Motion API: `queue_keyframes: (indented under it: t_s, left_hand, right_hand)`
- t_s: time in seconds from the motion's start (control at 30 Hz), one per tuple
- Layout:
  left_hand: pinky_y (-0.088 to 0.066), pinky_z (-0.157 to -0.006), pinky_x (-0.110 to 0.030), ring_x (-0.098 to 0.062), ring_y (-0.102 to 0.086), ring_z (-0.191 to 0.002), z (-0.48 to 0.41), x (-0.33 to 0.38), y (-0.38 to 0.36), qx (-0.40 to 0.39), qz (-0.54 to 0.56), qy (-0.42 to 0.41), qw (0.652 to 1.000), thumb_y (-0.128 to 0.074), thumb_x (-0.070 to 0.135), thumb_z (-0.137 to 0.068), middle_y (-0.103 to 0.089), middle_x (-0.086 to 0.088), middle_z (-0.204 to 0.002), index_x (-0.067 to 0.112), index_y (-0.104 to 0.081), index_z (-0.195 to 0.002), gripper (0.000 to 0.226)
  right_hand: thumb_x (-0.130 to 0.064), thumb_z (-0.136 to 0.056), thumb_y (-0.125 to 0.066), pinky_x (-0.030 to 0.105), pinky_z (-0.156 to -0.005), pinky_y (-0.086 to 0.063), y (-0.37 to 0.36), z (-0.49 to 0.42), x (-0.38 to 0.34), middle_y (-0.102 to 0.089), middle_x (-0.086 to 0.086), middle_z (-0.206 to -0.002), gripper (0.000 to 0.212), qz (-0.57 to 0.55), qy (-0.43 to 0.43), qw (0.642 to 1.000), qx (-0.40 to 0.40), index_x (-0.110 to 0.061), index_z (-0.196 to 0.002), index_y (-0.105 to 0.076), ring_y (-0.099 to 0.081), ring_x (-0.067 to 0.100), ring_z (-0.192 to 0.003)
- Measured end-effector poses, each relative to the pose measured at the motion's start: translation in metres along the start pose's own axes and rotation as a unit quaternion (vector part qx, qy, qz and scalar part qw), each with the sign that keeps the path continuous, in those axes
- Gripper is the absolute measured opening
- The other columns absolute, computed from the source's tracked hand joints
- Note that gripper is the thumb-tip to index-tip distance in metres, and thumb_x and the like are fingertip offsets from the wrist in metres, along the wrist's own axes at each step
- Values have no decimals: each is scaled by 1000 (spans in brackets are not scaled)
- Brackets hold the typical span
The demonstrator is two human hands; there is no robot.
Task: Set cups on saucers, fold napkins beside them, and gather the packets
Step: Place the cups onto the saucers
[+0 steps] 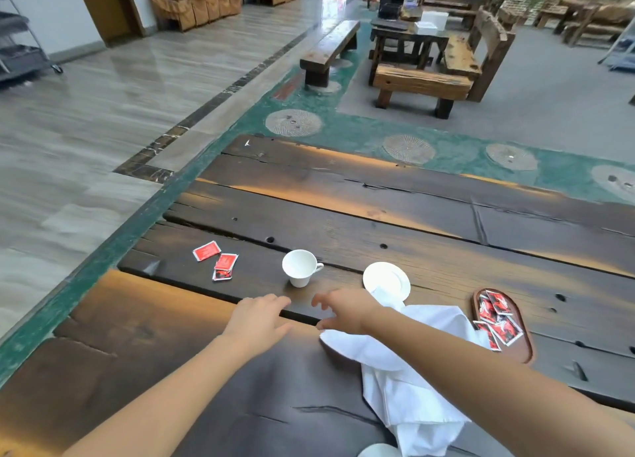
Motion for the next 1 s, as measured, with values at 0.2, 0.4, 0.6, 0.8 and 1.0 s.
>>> queue_keyframes:
  t_s: [0.2, 0.4, 0.6, 0.8, 1.0]
  left_hand:
    - [-41, -94, -31, -19, -54, -117, -47, -26, 4, -18, 3, -4, 1000, -53, 48, -88, -52, 7, -134, 30, -45, -135, 51]
    - [-46, -90, -34, -20, -58, -114, -96, -39, -2, -29, 16, 0, 999, -56, 51, -85, -55, 5, -133, 30, -46, -133, 53]
    - [-48, -86, -36, -20, -56, -117, -130, -55, -21, -31, 53, 14, 998, -58, 53, -84, -54, 4, -135, 28, -39, -135, 59]
    - [-50, -80, -41, -26, -59, -113, -153, -80, -41, -16, 134, 88, 987, -57, 53, -85, -59, 2, -128, 25, -25, -140, 69]
    - [-46, -75, -35, -21, -59, -101, -159, -85, -66, -26, 262, 146, 954, -55, 42, -89, -68, 6, -99, 30, -49, -125, 38]
  right_hand:
    - [-47, -88, -57, 42, -87, -51, 14, -43, 24, -60, 0, -127, 53, 31, -28, 999, -4, -32, -135, -37, -58, 26, -111]
    - [-44, -91, -55, 36, -80, -47, 25, -81, 56, -61, -4, -126, 47, -17, -65, 997, 37, -34, -134, -40, -59, 23, -111]
    - [-43, -91, -54, 35, -84, -47, 9, -105, 91, -63, -5, -123, 36, -103, -121, 985, 71, -32, -125, -49, -61, 22, -109]
    - [-43, -91, -52, 39, -99, -46, -10, -133, 115, -62, -2, -130, 41, -225, -176, 955, 82, -27, -129, -55, -57, 21, -119]
    - [-32, -90, -57, 33, -89, -48, -33, -158, 121, -70, 3, -111, 24, -351, -203, 910, 83, -18, -107, -68, -61, 20, -104]
Point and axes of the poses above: each hand's wrist, its own z-axis away from the middle knuckle, its own y-axis out of the back of the hand, x = y × z, the point moved 7 cm from there along -z, towards the middle knuckle
